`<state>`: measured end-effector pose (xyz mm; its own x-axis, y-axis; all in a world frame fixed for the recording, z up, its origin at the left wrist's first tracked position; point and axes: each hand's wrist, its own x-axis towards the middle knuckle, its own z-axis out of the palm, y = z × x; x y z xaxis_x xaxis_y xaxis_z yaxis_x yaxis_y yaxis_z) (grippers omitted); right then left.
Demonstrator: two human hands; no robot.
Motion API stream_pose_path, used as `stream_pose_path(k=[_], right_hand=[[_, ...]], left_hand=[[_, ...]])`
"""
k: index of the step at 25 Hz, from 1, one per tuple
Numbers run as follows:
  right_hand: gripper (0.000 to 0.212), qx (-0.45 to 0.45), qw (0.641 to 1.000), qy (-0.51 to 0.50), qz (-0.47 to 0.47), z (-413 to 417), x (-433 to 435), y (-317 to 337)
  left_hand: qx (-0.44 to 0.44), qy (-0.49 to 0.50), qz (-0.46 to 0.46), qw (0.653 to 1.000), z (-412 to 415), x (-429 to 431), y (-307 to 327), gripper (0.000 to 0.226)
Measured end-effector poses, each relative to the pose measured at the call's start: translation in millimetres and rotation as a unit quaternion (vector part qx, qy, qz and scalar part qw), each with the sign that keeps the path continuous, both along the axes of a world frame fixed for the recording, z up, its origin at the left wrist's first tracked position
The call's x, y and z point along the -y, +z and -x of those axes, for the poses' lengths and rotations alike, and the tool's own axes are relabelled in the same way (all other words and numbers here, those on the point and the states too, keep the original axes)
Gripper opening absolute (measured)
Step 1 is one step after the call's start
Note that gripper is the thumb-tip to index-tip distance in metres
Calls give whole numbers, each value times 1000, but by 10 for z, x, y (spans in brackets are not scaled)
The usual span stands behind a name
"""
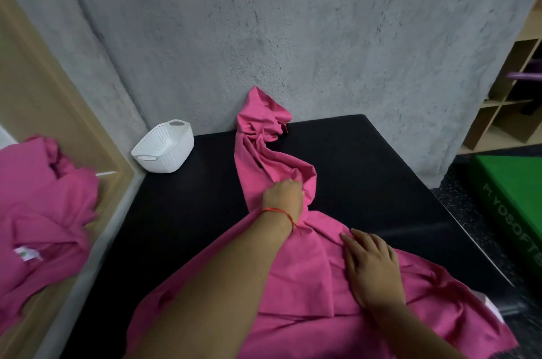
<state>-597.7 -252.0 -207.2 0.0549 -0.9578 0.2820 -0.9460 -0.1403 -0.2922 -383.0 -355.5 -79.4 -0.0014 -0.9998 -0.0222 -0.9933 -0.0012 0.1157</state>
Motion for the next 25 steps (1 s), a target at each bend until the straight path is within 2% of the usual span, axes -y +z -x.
stream_pose_path(k=[2,4,6,9,11,13,15,16,18,21,22,24,25], right_hand=[[44,-2,1000,-2,6,0,2,-20],[43,1,1000,-4,7,4,3,-18],[43,3,1000,-6,4,9,-5,-9],[44,6,1000,-10,7,-7,-19,-5],[43,10,1000,-14,14,-12,-25,3],[41,18,999,-18,25,-19,-29,4],[39,17,999,-23,37,-23,-27,5],[37,12,999,-28,40,-29,-17,5],[30,-8,999,-34,26,-13,4,23],[24,-33,999,-31,-26,223,9,172],[23,-4,997,-58,-58,373,-9,273],[22,52,979,-153,-120,742,-51,453],[20,53,968,-191,-152,925,-87,524]], left_hand=[[-92,67,17,993,-311,75,60,31],[-150,157,65,974,-935,88,138,29],[-163,263,74,948,-1757,-33,118,31],[-158,423,24,892,-2843,-514,-137,40],[-172,461,14,870,-3137,-833,-362,46],[-216,459,34,861,-3056,-1053,-545,56],[-232,407,46,882,-2764,-1214,-660,69],[-214,369,38,904,-2639,-1273,-708,68],[-184,315,17,931,-2524,-1376,-775,50],[-203,266,15,942,-2681,-1540,-720,20],[-207,258,14,943,-2785,-1600,-695,15],[-202,269,-10,942,-3012,-1746,-631,23],[-213,284,-41,934,-3089,-1826,-559,23]])
